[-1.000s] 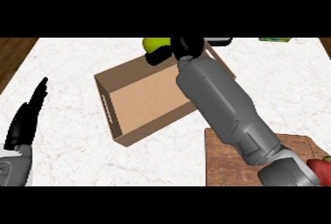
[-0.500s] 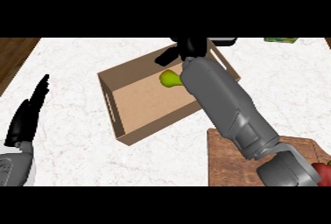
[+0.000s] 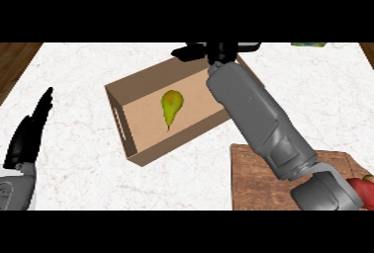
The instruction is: Pick the pear from the cutting board and place it in the cardboard box
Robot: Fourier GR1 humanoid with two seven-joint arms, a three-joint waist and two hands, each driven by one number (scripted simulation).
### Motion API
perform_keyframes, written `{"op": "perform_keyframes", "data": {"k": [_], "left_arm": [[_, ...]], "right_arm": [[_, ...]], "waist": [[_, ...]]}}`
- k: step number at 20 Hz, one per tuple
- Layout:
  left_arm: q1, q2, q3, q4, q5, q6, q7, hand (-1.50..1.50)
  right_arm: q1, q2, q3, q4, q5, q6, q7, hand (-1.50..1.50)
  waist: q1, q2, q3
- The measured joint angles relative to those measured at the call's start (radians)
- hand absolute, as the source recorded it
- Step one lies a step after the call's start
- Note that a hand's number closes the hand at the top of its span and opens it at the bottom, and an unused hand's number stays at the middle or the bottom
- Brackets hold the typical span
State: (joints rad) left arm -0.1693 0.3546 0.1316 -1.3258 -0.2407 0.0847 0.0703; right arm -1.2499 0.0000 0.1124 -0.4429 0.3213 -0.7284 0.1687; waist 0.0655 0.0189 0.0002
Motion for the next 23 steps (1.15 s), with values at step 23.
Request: {"op": "perform_keyframes", "data": {"k": [23], "left_arm": [[0.088, 0.006, 0.07, -0.025, 0.004, 0.008, 0.001, 0.0]], "right_arm": [[0.662, -0.355, -0.089, -0.797, -0.182, 0.325, -0.015, -1.5]], "waist": [[-0.095, -0.028, 0.0]]}}
